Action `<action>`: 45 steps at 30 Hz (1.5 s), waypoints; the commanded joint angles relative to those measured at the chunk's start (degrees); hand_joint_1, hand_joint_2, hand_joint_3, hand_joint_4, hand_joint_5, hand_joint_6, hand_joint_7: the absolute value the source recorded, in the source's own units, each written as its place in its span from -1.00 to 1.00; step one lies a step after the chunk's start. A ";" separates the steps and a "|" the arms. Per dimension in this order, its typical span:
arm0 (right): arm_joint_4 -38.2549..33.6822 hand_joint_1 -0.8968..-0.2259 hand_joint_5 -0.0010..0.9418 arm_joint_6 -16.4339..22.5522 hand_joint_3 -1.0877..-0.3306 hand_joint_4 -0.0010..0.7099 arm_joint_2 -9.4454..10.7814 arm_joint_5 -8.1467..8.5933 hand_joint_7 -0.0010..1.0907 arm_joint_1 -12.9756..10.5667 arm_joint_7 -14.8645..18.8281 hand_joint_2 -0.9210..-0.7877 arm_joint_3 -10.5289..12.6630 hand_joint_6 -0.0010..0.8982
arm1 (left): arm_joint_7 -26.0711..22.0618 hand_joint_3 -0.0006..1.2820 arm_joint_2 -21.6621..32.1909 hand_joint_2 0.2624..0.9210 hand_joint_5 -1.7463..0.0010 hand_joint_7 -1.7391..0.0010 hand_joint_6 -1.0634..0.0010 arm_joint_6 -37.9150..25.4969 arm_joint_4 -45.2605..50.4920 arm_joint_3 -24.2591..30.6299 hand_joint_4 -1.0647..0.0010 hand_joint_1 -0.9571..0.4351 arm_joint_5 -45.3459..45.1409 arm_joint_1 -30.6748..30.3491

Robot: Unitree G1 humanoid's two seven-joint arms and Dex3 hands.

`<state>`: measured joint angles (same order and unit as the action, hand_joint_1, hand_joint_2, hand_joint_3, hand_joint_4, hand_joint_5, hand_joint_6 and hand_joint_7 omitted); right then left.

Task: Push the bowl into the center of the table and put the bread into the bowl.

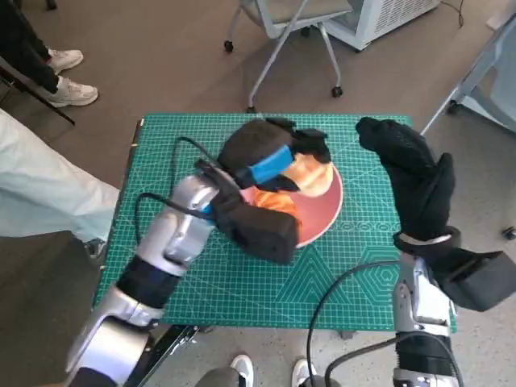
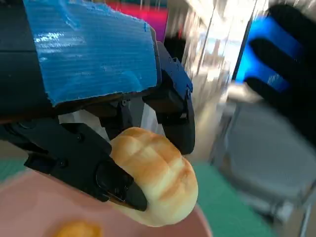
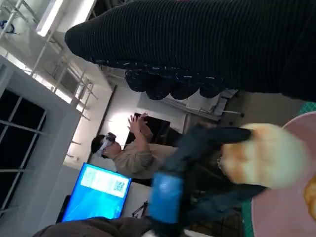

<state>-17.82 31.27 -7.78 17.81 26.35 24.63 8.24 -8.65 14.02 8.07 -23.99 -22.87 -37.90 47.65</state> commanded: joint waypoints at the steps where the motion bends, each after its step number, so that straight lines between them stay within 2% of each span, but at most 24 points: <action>1: 0.53 -0.44 -1.00 -1.00 -0.37 -0.44 -0.54 0.01 -0.03 -1.86 0.15 -1.00 0.23 -0.91 | -4.95 -0.92 0.04 0.93 0.45 0.49 0.15 -3.71 -0.30 -2.06 0.04 0.13 -1.19 0.95; 3: 0.69 -0.43 -1.00 -1.03 -0.38 -0.44 -0.65 0.01 -0.03 -1.94 0.10 -1.00 0.32 -0.91 | -7.12 -0.96 0.35 0.95 0.77 0.79 0.23 -5.05 0.37 -2.71 0.25 -0.06 -1.37 0.73; 5: 0.65 -0.42 -1.00 -1.02 -0.38 -0.44 -0.76 0.05 -0.03 -1.93 0.08 -1.00 0.44 -0.91 | -8.63 -0.97 0.74 0.97 0.88 0.89 0.29 -5.66 1.04 -3.07 0.40 -0.18 -1.26 0.36; 8: 0.57 -0.41 -0.99 -0.97 -0.38 -0.43 -0.81 -0.01 -0.03 -1.89 -0.03 -1.00 0.55 -0.91 | -9.67 -0.98 1.15 0.99 0.96 0.96 0.37 -5.59 1.47 -3.05 0.59 -0.33 -0.57 -0.26; 14: 1.51 -0.38 -0.99 -1.00 -0.38 -0.42 -0.60 -0.71 -0.03 -2.11 -0.75 -1.00 0.30 -0.91 | -8.92 -0.89 1.59 1.00 0.99 1.00 0.51 -3.37 0.53 -2.08 0.79 -0.56 1.75 -1.78; 15: 1.94 -0.38 -0.99 -1.24 -0.38 -0.42 -0.62 -0.71 -0.03 -2.13 -0.88 -1.00 0.25 -0.91 | -8.50 -0.87 1.96 1.00 1.00 1.00 0.52 -2.50 0.43 -1.74 0.80 -0.58 2.22 -2.17; 16: 2.27 -0.38 -0.99 -1.42 -0.37 -0.42 -0.64 -0.72 -0.03 -2.16 -0.98 -1.00 0.21 -0.91 | -8.22 -0.75 2.23 1.00 1.00 1.00 0.54 -1.88 0.39 -1.49 0.83 -0.65 2.53 -2.46; 18: 2.75 -0.38 -0.99 -1.78 -0.35 -0.42 -0.77 -0.57 -0.03 -2.12 -1.06 -1.00 0.25 -0.91 | -8.21 -0.63 2.90 1.00 1.00 1.00 0.56 -0.82 0.65 -0.54 0.85 -0.70 3.73 -3.07; 22: 3.31 -0.40 -0.99 -2.30 -0.31 -0.42 -0.98 -0.28 -0.03 -1.95 -1.06 -1.00 0.42 -0.91 | -10.73 -0.37 4.05 1.00 1.00 1.00 0.58 0.29 2.31 2.80 0.87 -0.76 8.83 -4.09; 27: 3.93 -0.44 -0.99 -2.60 -0.29 -0.40 -1.06 -0.28 -0.04 -1.51 -1.19 -1.00 0.47 -0.90 | -16.02 -0.12 5.03 1.00 1.00 1.00 0.61 -1.20 7.41 9.01 0.91 -0.75 18.89 -5.70; 32: 4.33 -0.47 -0.99 -2.88 -0.28 -0.40 -1.11 -0.61 -0.05 -0.58 -1.55 -1.00 0.35 -0.89 | -17.34 0.09 4.90 1.00 1.00 1.00 0.64 -1.84 12.48 15.04 0.93 -0.72 27.53 -8.03; 40: 6.50 -0.47 -0.99 -3.71 -0.27 -0.40 -1.36 -0.65 -0.06 0.94 -1.84 -1.00 -0.07 -0.89 | -14.53 0.35 0.96 1.00 1.00 1.00 0.64 1.64 19.22 22.84 0.94 -0.77 39.95 -11.51; 45: 8.73 -0.47 -0.99 -5.05 -0.29 -0.40 -1.56 -1.15 -0.05 2.45 -2.43 -1.00 -0.47 -0.90 | -13.53 0.30 -2.82 1.00 1.00 0.99 0.63 6.01 21.58 25.04 0.95 -0.79 46.37 -13.68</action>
<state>-10.11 27.57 -8.81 17.59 28.33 22.81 8.14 -22.68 13.52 11.11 -3.78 1.09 5.28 35.43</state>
